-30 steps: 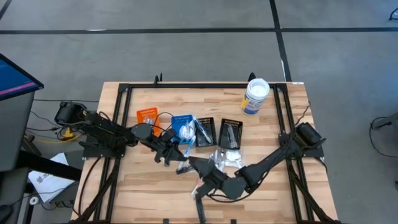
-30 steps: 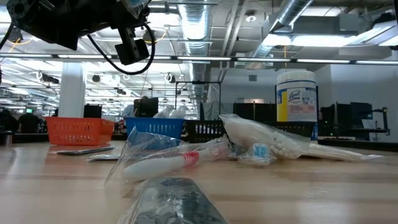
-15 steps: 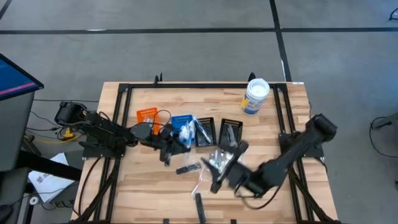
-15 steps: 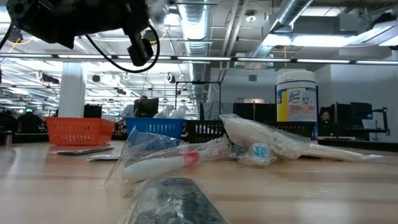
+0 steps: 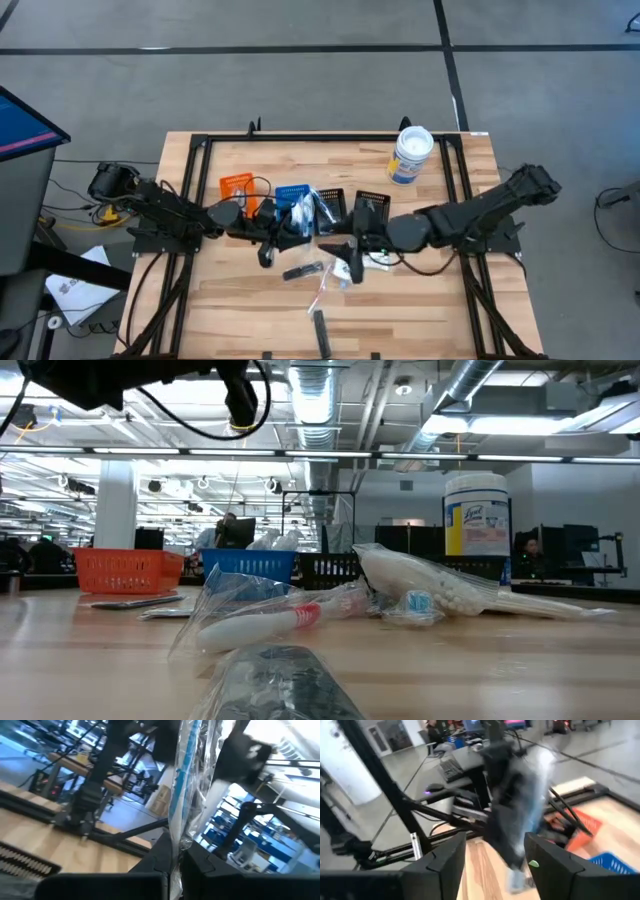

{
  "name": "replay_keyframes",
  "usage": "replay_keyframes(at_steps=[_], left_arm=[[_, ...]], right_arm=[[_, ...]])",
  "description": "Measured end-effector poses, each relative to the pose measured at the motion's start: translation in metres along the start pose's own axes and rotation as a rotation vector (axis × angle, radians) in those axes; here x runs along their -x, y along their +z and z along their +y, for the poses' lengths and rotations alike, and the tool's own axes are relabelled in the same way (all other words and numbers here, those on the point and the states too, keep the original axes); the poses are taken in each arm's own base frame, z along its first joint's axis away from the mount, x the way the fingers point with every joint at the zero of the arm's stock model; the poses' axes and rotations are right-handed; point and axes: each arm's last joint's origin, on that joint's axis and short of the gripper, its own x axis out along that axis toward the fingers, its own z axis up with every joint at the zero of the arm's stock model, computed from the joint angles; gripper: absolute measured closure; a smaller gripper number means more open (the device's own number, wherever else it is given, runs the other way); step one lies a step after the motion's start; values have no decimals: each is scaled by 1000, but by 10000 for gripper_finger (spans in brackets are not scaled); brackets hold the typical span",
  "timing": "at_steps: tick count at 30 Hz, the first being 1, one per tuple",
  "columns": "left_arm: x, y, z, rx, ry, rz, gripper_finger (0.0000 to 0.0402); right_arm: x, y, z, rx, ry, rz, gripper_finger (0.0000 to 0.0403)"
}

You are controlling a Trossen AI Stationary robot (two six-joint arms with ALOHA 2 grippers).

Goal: Pick & Place Travel size toiletries
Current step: Put the blue toothbrush into the left black bin

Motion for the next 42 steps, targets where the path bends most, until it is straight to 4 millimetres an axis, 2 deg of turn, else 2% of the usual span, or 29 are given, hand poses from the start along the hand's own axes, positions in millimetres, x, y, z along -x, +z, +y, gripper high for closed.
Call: replay_keyframes(at_steps=[3,9,13,17,23,30,38,42], left_arm=[[-1,0,-5,-2,-11,-4,396],[-1,-2,-12,4,-29,-11,396],[-1,-3,-12,7,-30,-10,396],[-1,-2,-11,12,-27,-7,396],[-1,0,-5,26,-18,-2,396],[-1,-1,-3,25,-18,14,395],[-1,-2,-3,23,-16,25,395],[-1,-2,-2,23,-12,24,395]], right_arm=[[-11,-9,-17,-71,13,-77,225],[-14,-25,-42,-162,252,-330,271],[-18,-35,-57,-153,212,-316,293],[-28,-40,-65,-143,171,-296,297],[-38,-47,-73,-128,164,-283,289],[-47,-49,-67,-74,203,-284,263],[-40,-50,-51,12,283,-321,219],[-41,-50,-53,-3,277,-315,193]])
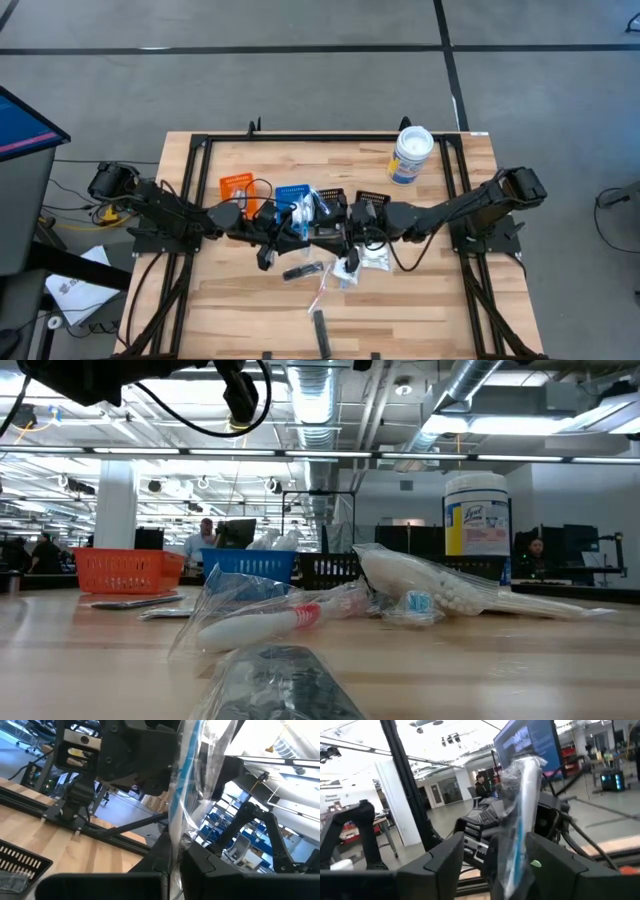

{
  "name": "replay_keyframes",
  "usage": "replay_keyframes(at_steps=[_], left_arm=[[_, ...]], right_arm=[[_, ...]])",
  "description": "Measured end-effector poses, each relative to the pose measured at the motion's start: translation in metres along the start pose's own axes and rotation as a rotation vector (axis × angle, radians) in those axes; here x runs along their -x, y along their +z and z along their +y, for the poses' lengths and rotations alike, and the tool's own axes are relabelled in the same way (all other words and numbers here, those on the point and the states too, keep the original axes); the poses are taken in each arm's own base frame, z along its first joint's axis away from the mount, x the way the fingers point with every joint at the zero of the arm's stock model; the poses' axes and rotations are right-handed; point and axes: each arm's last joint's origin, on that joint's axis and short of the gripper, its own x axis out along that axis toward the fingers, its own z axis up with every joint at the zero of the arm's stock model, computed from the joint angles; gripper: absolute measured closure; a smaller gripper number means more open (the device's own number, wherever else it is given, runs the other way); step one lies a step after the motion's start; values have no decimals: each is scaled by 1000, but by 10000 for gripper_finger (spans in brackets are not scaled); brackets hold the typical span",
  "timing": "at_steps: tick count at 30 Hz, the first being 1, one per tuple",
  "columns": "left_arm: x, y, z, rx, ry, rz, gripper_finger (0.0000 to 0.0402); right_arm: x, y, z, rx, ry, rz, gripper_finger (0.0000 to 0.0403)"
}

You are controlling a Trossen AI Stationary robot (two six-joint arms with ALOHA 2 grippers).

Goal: Pick & Place Travel size toiletries
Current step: Put the blue toothbrush into the left black bin

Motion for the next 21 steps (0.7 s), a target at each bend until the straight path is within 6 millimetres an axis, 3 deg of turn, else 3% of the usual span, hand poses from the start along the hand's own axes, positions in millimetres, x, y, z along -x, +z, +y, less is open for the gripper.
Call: replay_keyframes(at_steps=[8,21], left_arm=[[0,-1,1,0,6,9,395],[0,3,11,-2,70,-4,395]], right_arm=[[-1,0,-7,-16,-28,5,172],[-1,-2,-13,-8,-70,33,188]])
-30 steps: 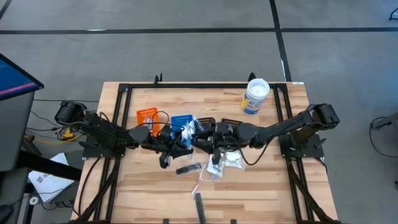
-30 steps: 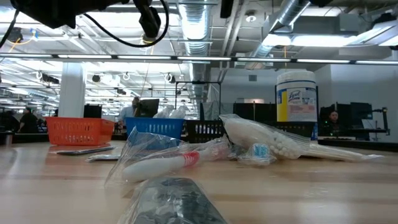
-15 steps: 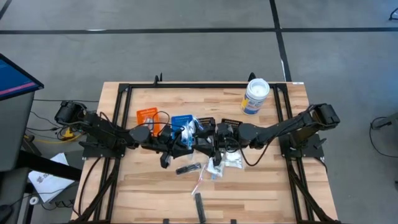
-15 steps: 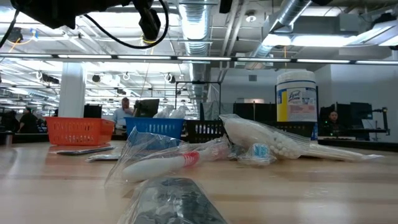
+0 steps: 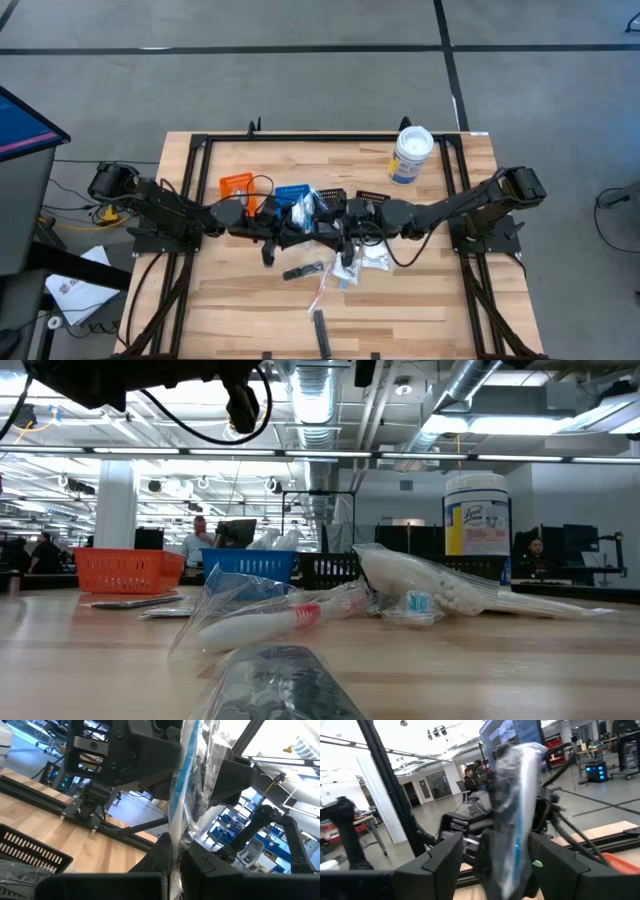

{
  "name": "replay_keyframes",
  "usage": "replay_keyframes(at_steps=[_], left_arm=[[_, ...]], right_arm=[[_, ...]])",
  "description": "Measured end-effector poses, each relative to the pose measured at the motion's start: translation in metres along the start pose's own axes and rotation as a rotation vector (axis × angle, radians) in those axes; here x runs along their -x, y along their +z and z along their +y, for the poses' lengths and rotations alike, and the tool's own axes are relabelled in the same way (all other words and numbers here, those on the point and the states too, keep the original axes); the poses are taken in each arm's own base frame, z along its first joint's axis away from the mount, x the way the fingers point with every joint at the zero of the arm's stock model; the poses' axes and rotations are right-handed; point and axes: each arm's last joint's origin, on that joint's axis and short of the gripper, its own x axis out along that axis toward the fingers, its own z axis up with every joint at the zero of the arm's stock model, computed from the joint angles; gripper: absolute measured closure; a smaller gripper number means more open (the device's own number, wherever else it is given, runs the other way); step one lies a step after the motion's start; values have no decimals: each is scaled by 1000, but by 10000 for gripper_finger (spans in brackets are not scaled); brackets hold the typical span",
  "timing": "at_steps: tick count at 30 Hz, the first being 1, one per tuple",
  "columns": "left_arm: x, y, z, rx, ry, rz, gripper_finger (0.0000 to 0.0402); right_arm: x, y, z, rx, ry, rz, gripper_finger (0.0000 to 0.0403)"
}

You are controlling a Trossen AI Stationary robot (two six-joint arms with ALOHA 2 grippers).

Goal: Pick & Place Travel size toiletries
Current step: Put the blue toothbrush into the left black bin

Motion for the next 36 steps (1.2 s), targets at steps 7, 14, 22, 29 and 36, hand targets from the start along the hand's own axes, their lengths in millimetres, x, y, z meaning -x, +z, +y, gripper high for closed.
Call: replay_keyframes(at_steps=[7,14,22,29,36], left_arm=[[0,1,1,-9,0,-10,395],[0,1,3,-13,15,1,395],[0,1,6,-19,32,13,395],[0,-1,10,-21,54,34,395],[0,0,13,-23,73,42,394]], right_arm=[[-1,1,-5,4,-16,4,199],[-1,-3,-6,11,-29,44,223],[-1,-6,-11,-4,-95,65,230],[-1,-5,-13,10,-99,57,242],[-1,-6,-18,15,-118,75,284]])
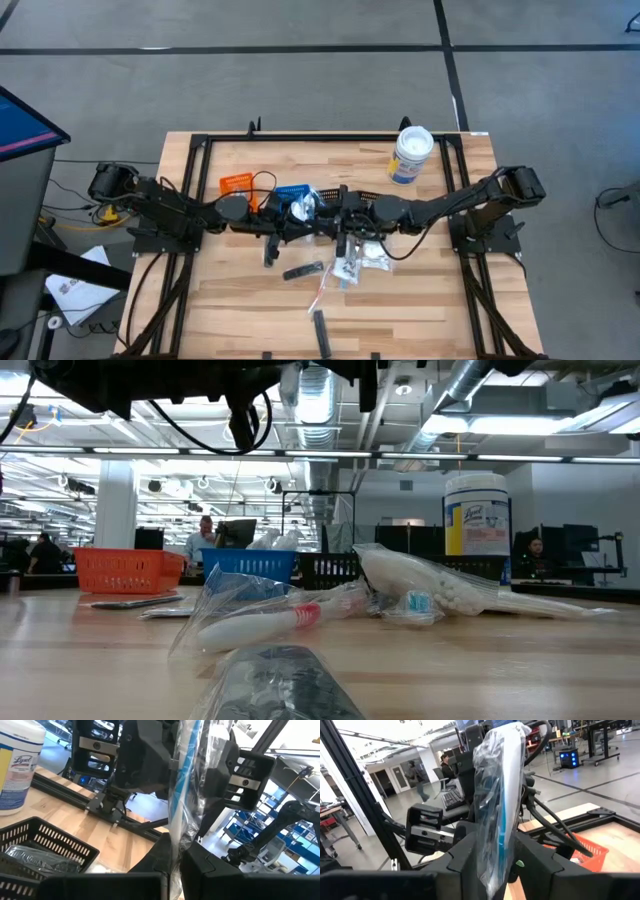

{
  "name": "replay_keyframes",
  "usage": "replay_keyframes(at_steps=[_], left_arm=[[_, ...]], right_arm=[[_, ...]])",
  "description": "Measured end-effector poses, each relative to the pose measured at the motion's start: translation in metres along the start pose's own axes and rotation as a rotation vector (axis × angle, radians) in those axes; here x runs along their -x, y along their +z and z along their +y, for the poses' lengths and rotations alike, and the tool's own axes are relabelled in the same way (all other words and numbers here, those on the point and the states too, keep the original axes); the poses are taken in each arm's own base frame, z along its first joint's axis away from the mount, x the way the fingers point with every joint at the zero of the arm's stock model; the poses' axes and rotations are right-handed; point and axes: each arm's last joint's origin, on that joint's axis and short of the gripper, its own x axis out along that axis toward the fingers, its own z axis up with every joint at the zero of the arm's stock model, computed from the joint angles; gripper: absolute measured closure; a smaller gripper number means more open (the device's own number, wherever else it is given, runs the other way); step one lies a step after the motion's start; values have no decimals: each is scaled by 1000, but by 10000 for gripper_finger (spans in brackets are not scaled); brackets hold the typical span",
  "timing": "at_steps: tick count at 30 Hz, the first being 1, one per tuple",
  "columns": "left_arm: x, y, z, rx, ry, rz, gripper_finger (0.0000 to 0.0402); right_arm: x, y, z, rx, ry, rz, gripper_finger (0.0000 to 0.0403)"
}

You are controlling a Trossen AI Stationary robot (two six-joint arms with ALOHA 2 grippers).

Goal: Pick & Place Travel size toiletries
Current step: Put the blue toothbrush into the left black bin

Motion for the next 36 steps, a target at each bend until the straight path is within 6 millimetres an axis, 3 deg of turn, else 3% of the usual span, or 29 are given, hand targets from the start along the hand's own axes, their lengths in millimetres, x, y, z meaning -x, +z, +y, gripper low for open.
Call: replay_keyframes(at_steps=[10,18,22,30,36], left_arm=[[0,0,0,1,0,0,376],[2,-2,-8,16,-25,16,326],[10,6,-12,4,-18,31,276],[34,20,-17,-27,83,101,129],[51,28,-25,-59,70,130,74]], right_arm=[[0,-2,0,15,-5,16,386],[2,-3,0,12,-26,39,393],[2,-2,2,11,-27,38,393],[1,-2,-7,-5,-68,49,393],[-1,-9,-41,-90,-239,166,393]])
